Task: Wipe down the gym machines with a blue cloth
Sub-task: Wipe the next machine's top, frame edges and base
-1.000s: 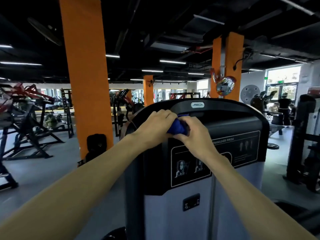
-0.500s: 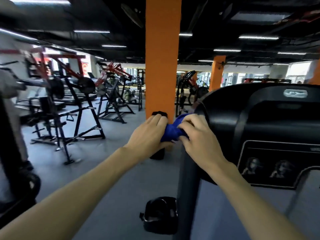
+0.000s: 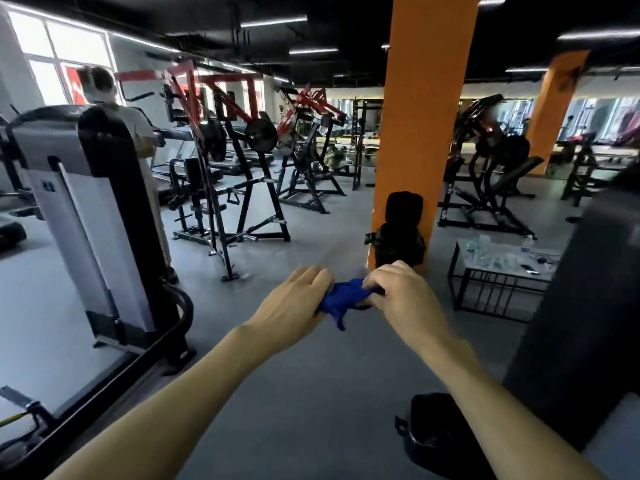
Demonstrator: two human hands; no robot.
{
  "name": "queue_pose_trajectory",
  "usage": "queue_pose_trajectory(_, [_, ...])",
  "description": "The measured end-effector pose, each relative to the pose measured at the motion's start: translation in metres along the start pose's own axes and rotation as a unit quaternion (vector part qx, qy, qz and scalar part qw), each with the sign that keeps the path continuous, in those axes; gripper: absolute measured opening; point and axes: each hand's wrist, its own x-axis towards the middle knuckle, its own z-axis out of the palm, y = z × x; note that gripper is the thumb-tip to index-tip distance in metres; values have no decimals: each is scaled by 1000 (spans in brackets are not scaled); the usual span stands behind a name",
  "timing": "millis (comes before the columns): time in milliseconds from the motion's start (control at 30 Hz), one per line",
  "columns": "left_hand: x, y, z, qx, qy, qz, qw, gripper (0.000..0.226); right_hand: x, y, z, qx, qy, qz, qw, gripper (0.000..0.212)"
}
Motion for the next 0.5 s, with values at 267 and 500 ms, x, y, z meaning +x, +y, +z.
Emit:
queue_pose_trajectory(267, [19, -138, 17, -51, -68, 29, 996, 27, 76, -35, 93, 29, 14, 81, 996, 11])
queue_pose_trajectory(500, [73, -215, 56, -123, -137, 64, 981, 40, 128, -8, 150, 21, 16, 118, 993, 24])
